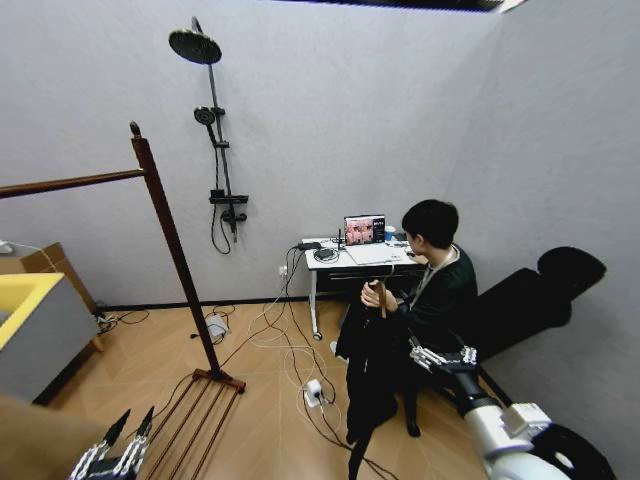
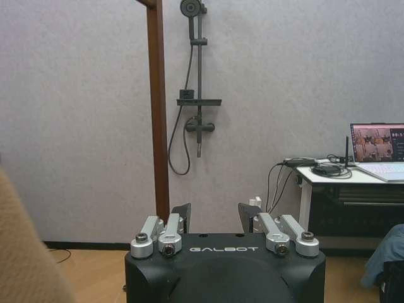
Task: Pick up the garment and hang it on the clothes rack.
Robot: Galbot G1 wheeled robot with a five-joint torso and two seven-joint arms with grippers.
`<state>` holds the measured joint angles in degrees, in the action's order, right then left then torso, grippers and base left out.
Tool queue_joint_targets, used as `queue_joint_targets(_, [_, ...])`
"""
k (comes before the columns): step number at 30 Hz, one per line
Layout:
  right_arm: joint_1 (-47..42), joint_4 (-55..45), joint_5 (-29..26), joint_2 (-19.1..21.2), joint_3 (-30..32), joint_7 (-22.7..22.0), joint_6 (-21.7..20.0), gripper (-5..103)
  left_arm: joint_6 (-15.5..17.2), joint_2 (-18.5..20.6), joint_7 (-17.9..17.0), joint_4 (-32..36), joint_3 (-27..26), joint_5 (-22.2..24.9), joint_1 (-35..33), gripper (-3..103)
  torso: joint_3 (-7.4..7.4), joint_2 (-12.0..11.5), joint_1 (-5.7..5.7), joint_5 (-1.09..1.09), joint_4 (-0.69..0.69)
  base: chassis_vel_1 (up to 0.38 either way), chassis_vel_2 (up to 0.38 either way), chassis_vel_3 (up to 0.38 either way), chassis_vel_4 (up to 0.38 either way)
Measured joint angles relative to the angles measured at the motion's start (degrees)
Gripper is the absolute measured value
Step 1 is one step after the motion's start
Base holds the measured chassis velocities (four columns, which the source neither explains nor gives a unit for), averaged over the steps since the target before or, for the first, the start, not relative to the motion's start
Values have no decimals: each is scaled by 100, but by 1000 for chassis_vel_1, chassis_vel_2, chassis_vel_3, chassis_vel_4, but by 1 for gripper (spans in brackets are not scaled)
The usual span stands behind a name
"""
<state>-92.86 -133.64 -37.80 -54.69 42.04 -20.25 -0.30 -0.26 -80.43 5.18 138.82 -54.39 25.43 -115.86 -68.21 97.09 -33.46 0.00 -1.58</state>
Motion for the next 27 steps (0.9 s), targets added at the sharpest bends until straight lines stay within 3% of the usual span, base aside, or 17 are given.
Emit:
queue_joint_targets(9, [1020,454,-803,508,83,-119,-421,100,0,0,-1,0,0,0,-1,46,4,5,13,0,2,6,-3,12,1])
queue_joint_targets(12, [1551,754,-1128,746,-183,-90,-589,100,0,0,0,0,0,0,-1,46,4,5,12,1,2,13,-25,-8,13])
queue_joint_targets(18, [2235,1184,-1164,782,-645,-22,-813,100,0,0,0,0,0,0,-1,46,2,3,8,1,2,0,0,0,0])
queue_joint_targets(27, [2792,1656,-780,809,-1463,635,-744,100,0,0,0,0,0,0,-1,46,2,3,8,0,0,0,0,0,0])
